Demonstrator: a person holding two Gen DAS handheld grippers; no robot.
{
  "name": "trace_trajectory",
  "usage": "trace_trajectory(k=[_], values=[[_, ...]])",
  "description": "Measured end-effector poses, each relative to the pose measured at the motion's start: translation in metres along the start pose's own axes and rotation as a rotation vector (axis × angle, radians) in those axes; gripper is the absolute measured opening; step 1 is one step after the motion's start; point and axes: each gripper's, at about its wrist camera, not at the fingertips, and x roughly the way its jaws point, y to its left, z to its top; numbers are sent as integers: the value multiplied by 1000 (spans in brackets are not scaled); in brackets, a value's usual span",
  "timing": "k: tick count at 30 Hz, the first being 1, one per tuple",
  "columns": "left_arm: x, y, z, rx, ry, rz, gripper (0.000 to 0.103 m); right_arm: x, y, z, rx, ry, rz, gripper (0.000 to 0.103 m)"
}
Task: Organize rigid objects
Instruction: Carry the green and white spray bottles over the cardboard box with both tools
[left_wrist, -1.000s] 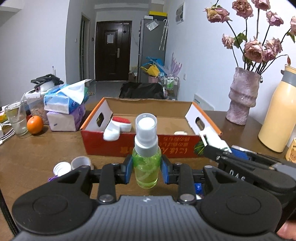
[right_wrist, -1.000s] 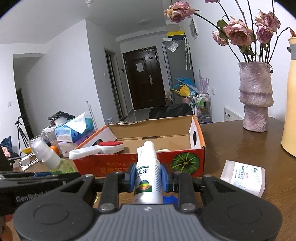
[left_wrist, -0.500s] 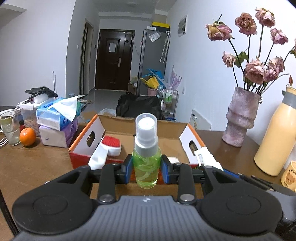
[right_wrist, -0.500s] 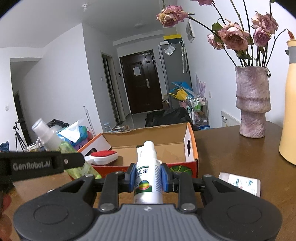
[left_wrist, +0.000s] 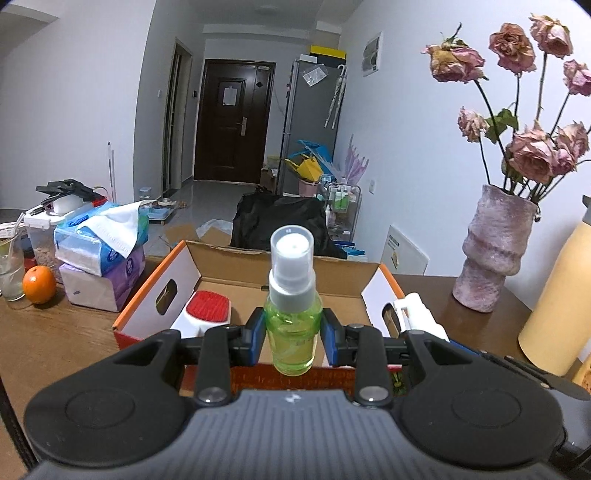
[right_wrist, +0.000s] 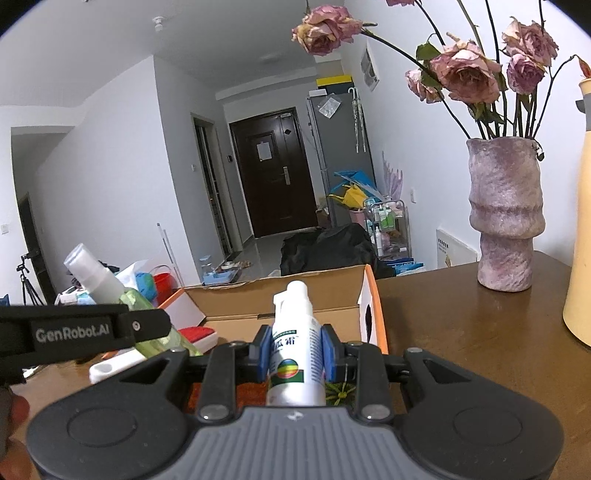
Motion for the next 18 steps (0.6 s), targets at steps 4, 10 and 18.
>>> trace_trajectory(k=[4,10,18], values=[[13,0,7,-4,-5,5,32,13,1,4,-4,0,-6,27],[35,3,16,-5,-9,13,32,34,1,11,-8,-4,-15,27],[60,7,25,-5,-13,39,32,61,4,18,-19,1,-26,27]])
